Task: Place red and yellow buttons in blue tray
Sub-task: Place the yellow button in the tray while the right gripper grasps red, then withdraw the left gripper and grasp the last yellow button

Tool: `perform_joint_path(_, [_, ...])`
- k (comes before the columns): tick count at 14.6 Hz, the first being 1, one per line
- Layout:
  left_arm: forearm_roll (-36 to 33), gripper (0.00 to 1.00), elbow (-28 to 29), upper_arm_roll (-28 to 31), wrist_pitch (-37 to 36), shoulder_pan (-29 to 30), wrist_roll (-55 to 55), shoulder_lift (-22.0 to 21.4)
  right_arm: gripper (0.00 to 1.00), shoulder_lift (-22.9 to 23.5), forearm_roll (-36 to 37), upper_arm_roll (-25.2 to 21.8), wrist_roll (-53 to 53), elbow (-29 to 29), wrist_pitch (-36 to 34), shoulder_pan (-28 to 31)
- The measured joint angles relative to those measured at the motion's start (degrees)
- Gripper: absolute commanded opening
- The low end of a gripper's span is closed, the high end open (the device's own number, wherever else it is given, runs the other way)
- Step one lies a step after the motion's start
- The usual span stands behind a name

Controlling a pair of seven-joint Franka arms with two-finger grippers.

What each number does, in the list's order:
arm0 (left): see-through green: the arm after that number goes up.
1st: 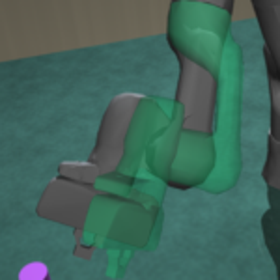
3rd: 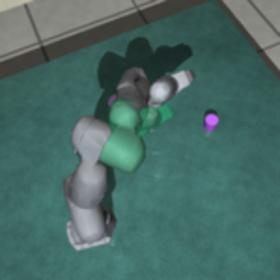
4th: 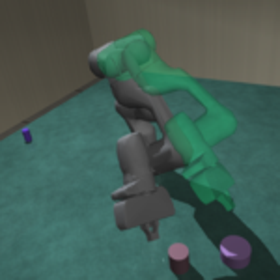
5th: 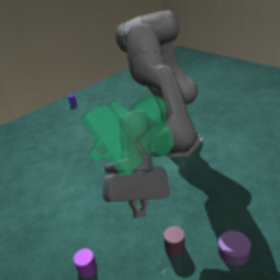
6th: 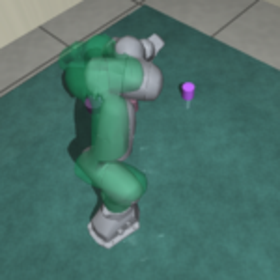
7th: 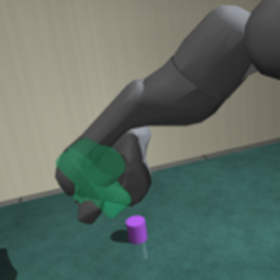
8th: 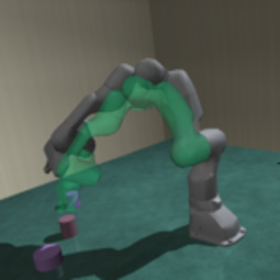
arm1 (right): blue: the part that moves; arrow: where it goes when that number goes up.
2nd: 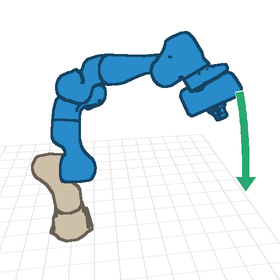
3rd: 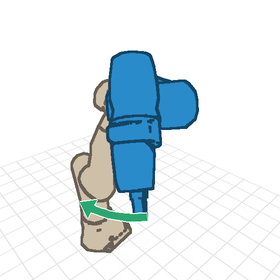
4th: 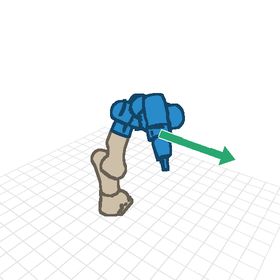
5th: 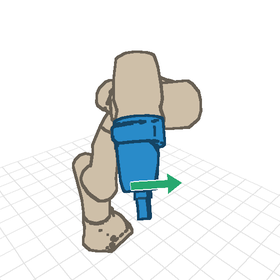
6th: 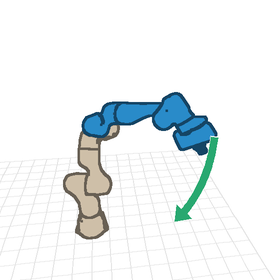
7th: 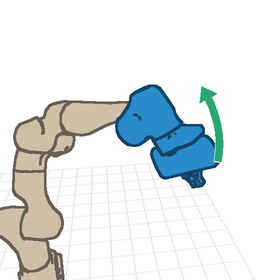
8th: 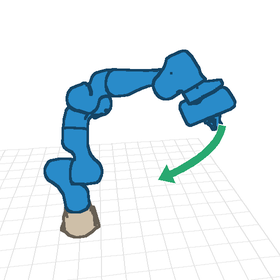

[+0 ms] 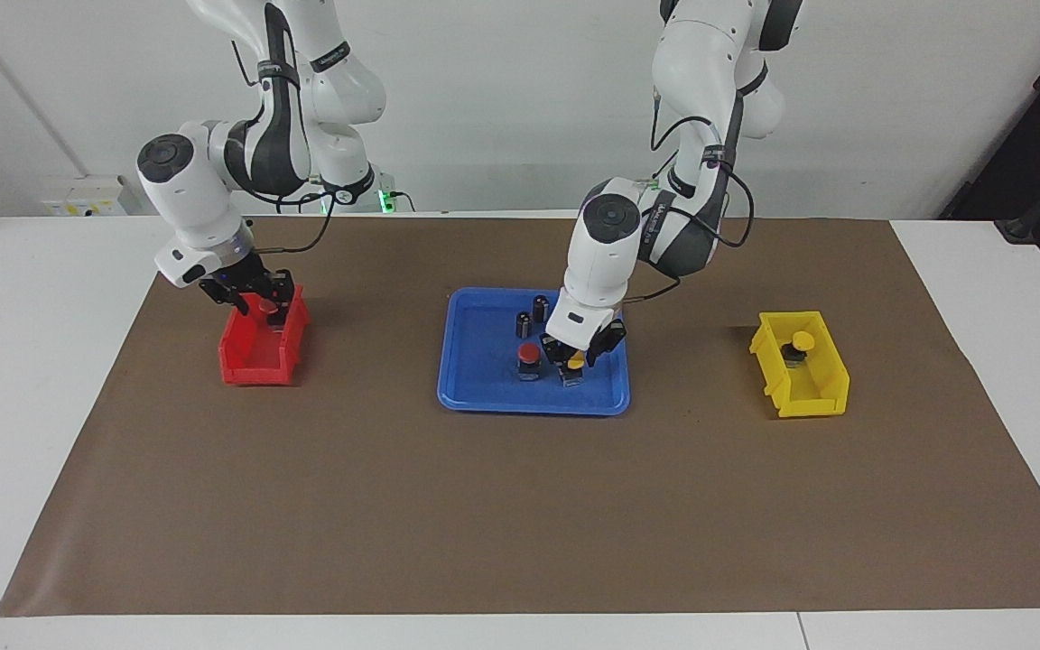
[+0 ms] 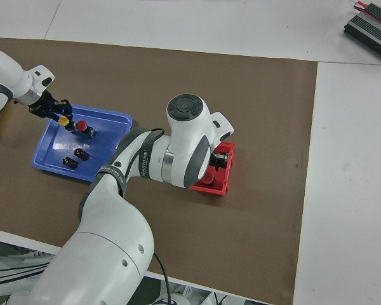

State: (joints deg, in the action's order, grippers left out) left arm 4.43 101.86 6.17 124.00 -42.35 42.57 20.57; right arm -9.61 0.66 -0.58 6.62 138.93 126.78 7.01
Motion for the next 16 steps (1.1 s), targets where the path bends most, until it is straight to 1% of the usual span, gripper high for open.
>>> perform_joint_path(1, [0.0, 1.0, -0.4, 0.1, -0.5, 0.0, 0.1, -0.1, 0.7, 0.0, 0.0, 0.0, 0.0, 0.1, 0.0, 0.1])
perform_joint_path(2, [0.0, 1.0, -1.3, 0.3, -2.2, 0.0, 0.1, -0.3, 0.7, 0.0, 0.0, 0.0, 0.1, 0.2, 0.0, 0.1])
perform_joint_path(4, [0.0, 1.0, -4.6, 1.2, -8.0, 0.2, 0.0, -1.5, 0.7, -0.1, 0.0, 0.0, 0.1, 0.4, 0.0, 0.1])
perform_joint_path(6, [0.0, 1.0, -7.3, 2.4, -14.0, 2.1, -3.1, -4.1, 0.69, -0.2, 0.0, 0.0, 0.1, 0.5, 0.0, 0.1])
perform_joint_path(8, [-0.2, 1.0, -8.0, 3.1, -19.8, 6.5, -12.6, -7.6, 0.69, -0.2, 0.0, 0.0, 0.1, 0.6, 0.0, 0.1])
perform_joint_path(13, [-2.3, 1.0, -8.1, 4.0, -28.5, 20.0, -37.1, -16.1, 0.69, -0.2, 0.0, 0.0, 0.2, 0.8, 0.0, 0.1])
perform_joint_path(16, [-2.3, 1.0, -8.0, 4.1, -30.4, 26.9, -45.9, -19.1, 0.69, -0.2, 0.0, 0.0, 0.3, 1.4, 1.1, 0.3])
